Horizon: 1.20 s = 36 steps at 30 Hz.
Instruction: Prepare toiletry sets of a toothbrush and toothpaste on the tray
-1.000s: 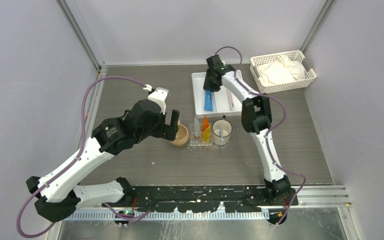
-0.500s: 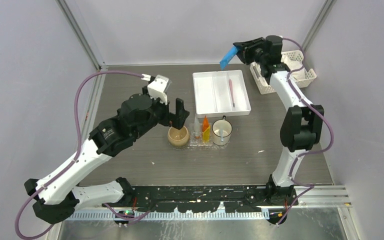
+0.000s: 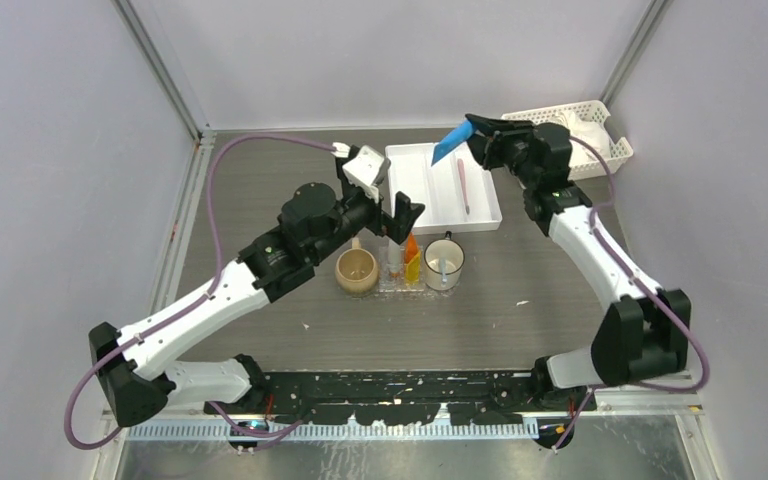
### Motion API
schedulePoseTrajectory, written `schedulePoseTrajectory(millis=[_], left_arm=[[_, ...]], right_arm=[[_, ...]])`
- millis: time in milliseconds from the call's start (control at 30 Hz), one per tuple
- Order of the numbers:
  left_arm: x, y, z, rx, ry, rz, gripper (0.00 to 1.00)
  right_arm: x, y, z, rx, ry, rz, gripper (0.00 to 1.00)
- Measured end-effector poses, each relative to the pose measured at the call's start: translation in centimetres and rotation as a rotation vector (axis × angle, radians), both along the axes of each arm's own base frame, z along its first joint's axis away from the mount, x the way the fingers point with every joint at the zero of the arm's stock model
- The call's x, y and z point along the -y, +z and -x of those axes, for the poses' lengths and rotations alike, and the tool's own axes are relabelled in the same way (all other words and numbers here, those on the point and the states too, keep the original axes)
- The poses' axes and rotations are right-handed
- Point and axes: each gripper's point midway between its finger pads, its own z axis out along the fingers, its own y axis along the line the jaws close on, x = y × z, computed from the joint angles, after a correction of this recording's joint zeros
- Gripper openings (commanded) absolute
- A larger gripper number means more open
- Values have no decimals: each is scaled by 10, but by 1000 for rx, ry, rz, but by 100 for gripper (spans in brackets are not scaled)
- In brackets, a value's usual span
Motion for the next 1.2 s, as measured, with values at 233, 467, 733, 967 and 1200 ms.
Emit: schedulePoseTrajectory(millis=[233,467,733,967,1200], left_arm=[[6,-29,-5,21,-3,-3,100],[8,-11,-9,86,1,44,89],[8,-4,-10,121,3,53,69],[8,-2,-10,127,5,60,64],[6,-6,-13,126,22,51,51]], right_arm=[[-7,66,38,162,6,-56,5],[-31,15,46,58,52,-32,4],[-50,-5,49,22,77,-18,3],[-71,0,60,42,123,-24,3],[-75,2,62,53,127,-26,3]])
